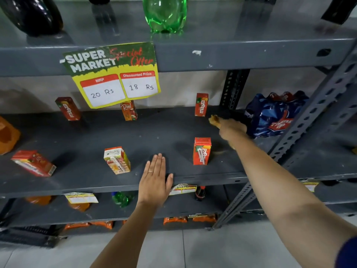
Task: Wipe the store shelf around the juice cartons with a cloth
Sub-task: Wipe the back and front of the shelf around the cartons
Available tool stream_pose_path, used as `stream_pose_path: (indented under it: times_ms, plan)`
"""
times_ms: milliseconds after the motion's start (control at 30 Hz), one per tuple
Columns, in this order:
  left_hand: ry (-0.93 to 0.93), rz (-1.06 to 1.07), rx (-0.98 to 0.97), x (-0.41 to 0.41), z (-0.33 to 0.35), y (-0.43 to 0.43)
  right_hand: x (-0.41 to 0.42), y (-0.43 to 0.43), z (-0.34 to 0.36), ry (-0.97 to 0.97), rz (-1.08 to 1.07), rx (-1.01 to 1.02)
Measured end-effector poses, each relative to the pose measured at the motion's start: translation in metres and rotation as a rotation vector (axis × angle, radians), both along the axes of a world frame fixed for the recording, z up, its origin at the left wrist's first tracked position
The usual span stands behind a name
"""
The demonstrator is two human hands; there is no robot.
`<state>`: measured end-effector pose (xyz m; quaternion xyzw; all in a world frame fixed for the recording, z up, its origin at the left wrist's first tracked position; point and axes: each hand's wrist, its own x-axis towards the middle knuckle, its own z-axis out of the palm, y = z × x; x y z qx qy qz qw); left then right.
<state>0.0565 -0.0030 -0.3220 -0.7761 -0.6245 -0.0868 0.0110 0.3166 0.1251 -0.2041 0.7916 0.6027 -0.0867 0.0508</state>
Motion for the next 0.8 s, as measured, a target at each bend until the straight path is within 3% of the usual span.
stream_pose_path:
  times_ms: [133,433,633,800]
  plan:
    - [0.011,-0.003,-0.001,0.0,0.0,0.0,-0.004,-0.017,-0.021,-0.073,0.171,-0.168]
    - [0.021,-0.006,0.001,0.002,0.002,-0.003,-0.021,-0.123,-0.024,-0.057,0.151,-0.258]
    - [0.033,-0.009,-0.007,0.002,0.003,-0.003,-0.006,-0.158,0.015,0.057,0.24,-0.532]
    - [0.042,0.0,-0.011,0.002,0.003,-0.003,0.004,-0.097,0.043,0.111,0.068,-0.262]
